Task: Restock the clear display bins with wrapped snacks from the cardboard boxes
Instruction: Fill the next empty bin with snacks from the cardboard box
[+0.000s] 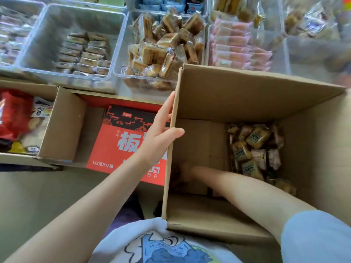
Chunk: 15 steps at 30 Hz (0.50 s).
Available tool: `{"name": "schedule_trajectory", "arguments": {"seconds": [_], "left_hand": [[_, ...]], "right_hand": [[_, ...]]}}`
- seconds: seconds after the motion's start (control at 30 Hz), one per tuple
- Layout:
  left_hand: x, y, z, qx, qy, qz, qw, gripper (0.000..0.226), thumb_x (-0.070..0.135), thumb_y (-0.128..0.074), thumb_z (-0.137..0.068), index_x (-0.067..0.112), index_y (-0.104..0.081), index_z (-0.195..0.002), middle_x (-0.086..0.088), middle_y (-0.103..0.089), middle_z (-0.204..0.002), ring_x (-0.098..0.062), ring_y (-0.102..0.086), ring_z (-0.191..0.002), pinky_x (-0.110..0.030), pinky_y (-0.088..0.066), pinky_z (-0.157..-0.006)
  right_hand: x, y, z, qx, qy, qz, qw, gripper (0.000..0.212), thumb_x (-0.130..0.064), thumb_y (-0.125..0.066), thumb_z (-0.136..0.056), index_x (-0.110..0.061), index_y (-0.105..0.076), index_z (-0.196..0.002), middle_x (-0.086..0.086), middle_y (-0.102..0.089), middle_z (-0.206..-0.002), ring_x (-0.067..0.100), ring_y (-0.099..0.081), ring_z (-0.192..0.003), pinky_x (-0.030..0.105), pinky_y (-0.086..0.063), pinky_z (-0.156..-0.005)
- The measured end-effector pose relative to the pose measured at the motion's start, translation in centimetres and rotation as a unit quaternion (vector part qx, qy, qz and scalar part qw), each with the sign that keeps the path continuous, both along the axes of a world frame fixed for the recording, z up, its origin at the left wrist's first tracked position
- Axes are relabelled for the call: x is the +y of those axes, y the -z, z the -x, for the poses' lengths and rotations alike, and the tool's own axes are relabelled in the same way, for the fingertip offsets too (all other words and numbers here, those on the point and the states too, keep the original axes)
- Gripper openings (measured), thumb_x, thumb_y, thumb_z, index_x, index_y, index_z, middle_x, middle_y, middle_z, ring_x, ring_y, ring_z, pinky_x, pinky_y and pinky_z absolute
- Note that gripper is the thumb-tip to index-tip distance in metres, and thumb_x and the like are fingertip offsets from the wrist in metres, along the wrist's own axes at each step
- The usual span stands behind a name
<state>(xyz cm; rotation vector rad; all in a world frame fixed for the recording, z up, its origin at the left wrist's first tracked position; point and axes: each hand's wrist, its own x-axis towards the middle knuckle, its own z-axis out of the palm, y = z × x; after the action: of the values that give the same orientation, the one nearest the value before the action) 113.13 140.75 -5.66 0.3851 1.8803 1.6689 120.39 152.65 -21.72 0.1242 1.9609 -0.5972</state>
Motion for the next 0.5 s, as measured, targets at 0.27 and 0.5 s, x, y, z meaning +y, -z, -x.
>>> {"name": "schedule_trajectory", "arguments": {"seconds": [0.27, 0.5], "left_hand": [[-0.3, 0.1, 0.1, -0.014, 0.011, -0.018, 1.0, 0.078, 0.036, -0.061, -0.077, 0.067, -0.028, -0.142, 0.025, -0.032, -0.156, -0.006, -0.039, -0.14, -0.048, -0.04, -0.115], [-1.0, -0.2, 1.3, -0.014, 0.016, 0.012, 1.0, 0.066, 0.066, -0.054, -0.081, 0.064, -0.033, -0.143, 0.023, -0.039, -0.154, -0.009, -0.04, -0.141, -0.051, -0.035, -0.117]], "right_hand": [[11.3, -10.7, 3.6, -0.038, 0.372, 0.396, 0.839, 0.034, -0.029, -0.072, -0.088, -0.017, -0.066, -0.119, 0.004, -0.07, -0.112, 0.019, -0.063, -0.106, 0.035, -0.045, -0.09], [12.1, -21.6, 4.0, 0.081, 0.377, 0.583, 0.715, 0.061, -0.024, -0.076, -0.086, -0.004, -0.045, -0.134, 0.02, -0.062, -0.116, 0.03, -0.067, -0.098, 0.039, -0.057, -0.084]]}}
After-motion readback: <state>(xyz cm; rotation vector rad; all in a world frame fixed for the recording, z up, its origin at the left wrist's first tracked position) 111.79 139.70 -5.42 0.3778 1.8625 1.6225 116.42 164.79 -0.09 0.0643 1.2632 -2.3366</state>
